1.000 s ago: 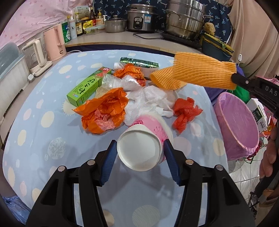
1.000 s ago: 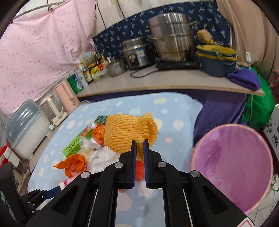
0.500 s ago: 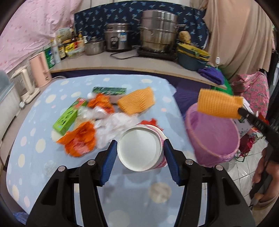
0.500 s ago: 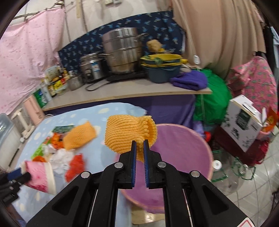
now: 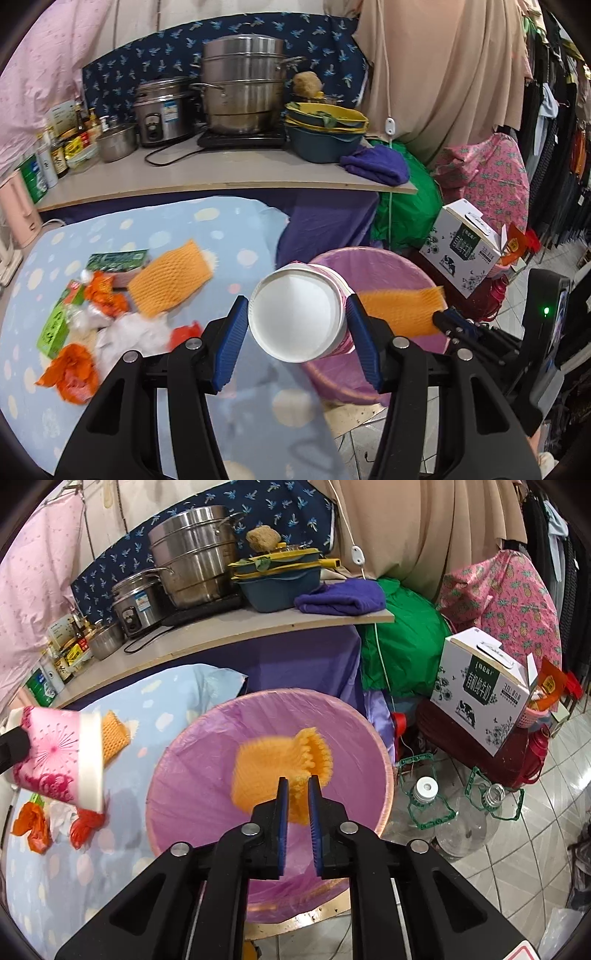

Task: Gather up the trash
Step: 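Carry the cup and foam net over the pink bin and release both, then grasp the orange plastic bag with the left gripper while the right gripper grasps the red bag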

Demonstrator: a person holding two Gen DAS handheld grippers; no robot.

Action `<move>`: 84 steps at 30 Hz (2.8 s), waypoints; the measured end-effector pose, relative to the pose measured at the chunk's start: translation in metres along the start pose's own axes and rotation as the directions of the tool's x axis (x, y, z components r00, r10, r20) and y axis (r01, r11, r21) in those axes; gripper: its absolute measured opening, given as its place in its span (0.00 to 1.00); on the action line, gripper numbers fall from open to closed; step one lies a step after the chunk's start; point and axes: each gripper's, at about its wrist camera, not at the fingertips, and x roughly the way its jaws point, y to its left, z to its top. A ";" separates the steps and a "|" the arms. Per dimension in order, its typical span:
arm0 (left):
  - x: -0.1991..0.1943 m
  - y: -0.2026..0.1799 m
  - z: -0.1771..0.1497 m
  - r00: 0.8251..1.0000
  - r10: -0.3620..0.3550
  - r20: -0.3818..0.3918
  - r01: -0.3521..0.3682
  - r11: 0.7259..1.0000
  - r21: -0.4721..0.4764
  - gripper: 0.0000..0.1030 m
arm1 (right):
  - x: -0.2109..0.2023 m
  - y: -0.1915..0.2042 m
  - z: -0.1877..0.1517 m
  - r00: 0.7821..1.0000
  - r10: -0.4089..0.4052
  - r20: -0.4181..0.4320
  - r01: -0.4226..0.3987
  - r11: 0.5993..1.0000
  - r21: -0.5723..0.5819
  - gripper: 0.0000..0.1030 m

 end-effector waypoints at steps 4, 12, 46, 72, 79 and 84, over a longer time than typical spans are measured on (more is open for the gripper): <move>0.029 -0.021 0.003 0.999 -0.024 -0.034 0.025 0.999 0.038 0.51 | -0.002 -0.007 -0.001 1.000 -0.012 0.019 0.012 1.000 0.020 0.40; 0.054 -0.045 -0.003 0.998 -0.011 -0.065 0.017 0.996 0.092 0.73 | -0.012 -0.017 -0.001 0.999 -0.006 0.039 0.004 0.999 0.035 0.49; 0.005 0.080 -0.042 0.982 0.164 -0.096 -0.179 0.968 -0.174 0.85 | -0.022 0.073 -0.015 0.993 0.114 0.004 -0.113 0.987 -0.110 0.54; -0.036 0.226 -0.100 0.914 0.355 -0.196 -0.405 0.829 -0.385 0.89 | 0.006 0.201 -0.045 0.960 0.245 -0.134 -0.275 0.916 -0.293 0.54; -0.033 0.258 -0.109 0.902 0.369 -0.222 -0.431 0.795 -0.427 0.90 | 0.026 0.231 -0.044 0.955 0.253 -0.156 -0.291 0.901 -0.321 0.54; -0.021 0.273 -0.116 0.903 0.350 -0.249 -0.428 0.786 -0.445 0.90 | 0.046 0.241 -0.042 0.951 0.248 -0.184 -0.295 0.904 -0.311 0.54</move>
